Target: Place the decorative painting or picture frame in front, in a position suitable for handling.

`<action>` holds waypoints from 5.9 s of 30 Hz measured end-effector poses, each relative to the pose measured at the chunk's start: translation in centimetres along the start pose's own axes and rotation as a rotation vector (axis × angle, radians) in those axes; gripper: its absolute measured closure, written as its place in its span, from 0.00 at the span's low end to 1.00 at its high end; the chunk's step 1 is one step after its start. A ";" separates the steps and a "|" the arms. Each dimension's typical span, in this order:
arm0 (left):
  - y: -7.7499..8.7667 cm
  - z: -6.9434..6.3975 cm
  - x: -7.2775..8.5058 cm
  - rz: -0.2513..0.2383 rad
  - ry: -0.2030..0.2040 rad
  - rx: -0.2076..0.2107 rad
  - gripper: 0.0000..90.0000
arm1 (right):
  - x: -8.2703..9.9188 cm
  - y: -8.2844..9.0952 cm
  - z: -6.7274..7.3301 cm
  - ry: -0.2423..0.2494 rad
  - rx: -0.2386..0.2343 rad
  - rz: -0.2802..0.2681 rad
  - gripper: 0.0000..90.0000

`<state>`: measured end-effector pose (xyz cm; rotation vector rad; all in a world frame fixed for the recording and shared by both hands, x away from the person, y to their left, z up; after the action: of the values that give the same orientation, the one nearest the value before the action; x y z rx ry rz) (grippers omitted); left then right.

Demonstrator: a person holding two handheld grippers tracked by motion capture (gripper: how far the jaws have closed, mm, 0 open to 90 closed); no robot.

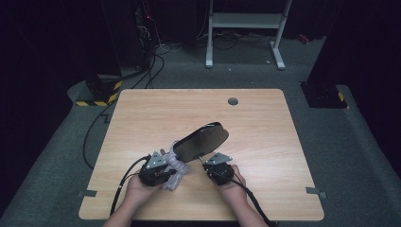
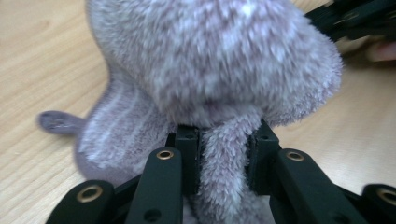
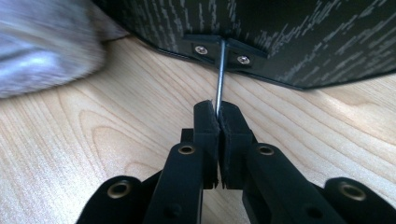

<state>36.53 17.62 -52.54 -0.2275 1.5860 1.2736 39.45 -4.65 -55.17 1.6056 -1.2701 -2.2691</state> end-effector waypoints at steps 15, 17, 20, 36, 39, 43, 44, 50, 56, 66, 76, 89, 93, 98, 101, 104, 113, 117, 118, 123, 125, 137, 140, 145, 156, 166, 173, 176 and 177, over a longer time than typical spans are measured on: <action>2.6 0.0 -1.7 -0.104 0.027 0.048 0.79 | 0.0 0.0 -0.1 0.011 0.000 0.002 0.99; 1.8 0.3 -1.2 -0.074 0.032 0.056 0.79 | 0.0 0.0 -0.1 0.009 0.000 0.002 0.98; 0.4 0.4 -0.2 -0.012 0.013 0.051 0.79 | 0.0 0.0 0.0 0.010 0.002 0.002 0.98; -1.3 0.9 0.0 0.025 0.055 0.033 0.79 | 0.0 0.0 0.0 -0.004 0.011 0.000 0.98; -0.1 1.5 -0.6 -0.037 0.083 0.022 0.80 | 0.0 0.0 -0.1 -0.008 0.006 -0.001 0.98; 0.9 2.7 -0.8 -0.082 0.110 -0.004 0.80 | 0.0 0.0 -0.1 -0.001 0.009 0.000 0.99; 0.7 3.0 -0.6 -0.066 0.110 -0.012 0.80 | 0.0 0.0 -0.1 0.004 0.011 0.002 0.99; -0.8 3.1 0.6 0.007 0.118 -0.017 0.80 | 0.0 0.0 0.0 0.014 0.017 0.005 0.99; -1.1 1.2 1.3 0.077 0.041 0.024 0.79 | 0.0 0.0 0.0 0.014 0.017 0.005 0.99; -1.9 0.4 0.9 0.035 0.089 -0.018 0.79 | 0.0 -0.1 0.1 0.010 0.022 0.004 0.98; 0.0 2.7 -0.2 -0.076 0.201 0.017 0.80 | 0.0 -0.1 0.1 0.014 0.019 0.005 0.99; 3.3 5.5 0.2 -0.120 0.198 -0.069 0.80 | 0.0 -0.1 0.1 0.019 0.021 0.006 0.98; 4.5 7.5 0.2 -0.127 0.200 -0.127 0.79 | 0.0 -0.1 0.0 0.016 0.016 0.005 0.98; 4.8 9.6 0.1 -0.107 0.217 -0.176 0.79 | 0.0 -0.1 0.1 0.015 0.018 0.005 0.98; 4.8 10.6 -0.1 -0.092 0.205 -0.214 0.79 | 0.0 -0.1 0.1 0.013 0.018 0.005 0.98; 4.5 11.8 -0.4 -0.077 0.202 -0.244 0.78 | 0.0 0.0 0.0 0.014 0.012 0.005 0.98; 2.2 13.6 -1.0 0.009 0.179 -0.301 0.78 | 0.0 0.0 -0.1 0.009 0.005 0.005 0.98; 0.2 13.5 -0.1 0.093 0.108 -0.342 0.77 | 0.0 0.0 -0.1 0.016 0.003 0.006 0.98; -0.3 13.5 0.3 0.118 0.092 -0.351 0.76 | 0.0 0.0 -0.1 0.018 0.002 0.006 0.98; -1.9 13.7 1.8 0.152 0.128 -0.307 0.73 | 0.0 0.0 -0.1 0.017 0.002 0.006 0.98; -1.9 13.8 1.8 0.150 0.133 -0.300 0.71 | 0.0 0.0 -0.1 0.017 0.002 0.006 0.98; 0.5 13.3 0.0 0.028 0.229 -0.245 0.34 | 0.0 0.0 -0.1 0.017 0.003 0.008 0.98; 1.1 13.0 -0.5 -0.009 0.246 -0.227 0.32 | 0.0 0.0 -0.1 0.015 0.002 0.007 0.98; 2.0 12.2 -1.0 -0.032 0.231 -0.210 0.32 | 0.0 0.0 -0.1 0.016 0.003 0.007 0.98; 3.1 6.5 -1.8 -0.162 0.198 -0.071 0.41 | 0.0 0.0 -0.1 0.029 0.020 0.007 0.90; 2.0 3.4 -0.1 -0.147 0.189 -0.004 0.43 | -0.2 1.7 0.1 0.023 0.039 -0.053 0.67; 1.7 0.7 0.3 -0.153 0.092 0.058 0.43 | 0.0 2.1 -0.2 -0.037 0.042 -0.064 0.64; 1.4 -0.2 0.0 -0.163 0.078 0.062 0.44 | 0.0 2.2 -0.2 -0.036 0.041 -0.067 0.63; 1.4 -0.3 0.0 -0.163 0.080 0.059 0.45 | -0.1 2.3 -0.1 -0.037 0.038 -0.069 0.63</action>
<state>35.41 17.91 -51.75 -0.3667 1.6351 1.1025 38.76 -6.18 -53.59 1.6520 -1.2938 -2.3392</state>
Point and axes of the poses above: each handheld gripper's, and its own axes: y roughly backward along the jaws, x roughly out of its underside, z roughly to its left, the point moved 4 cm from there along -y, roughly forward along the jaws, and after that the axes turned 12 degrees about -x, right-handed, at the moved point
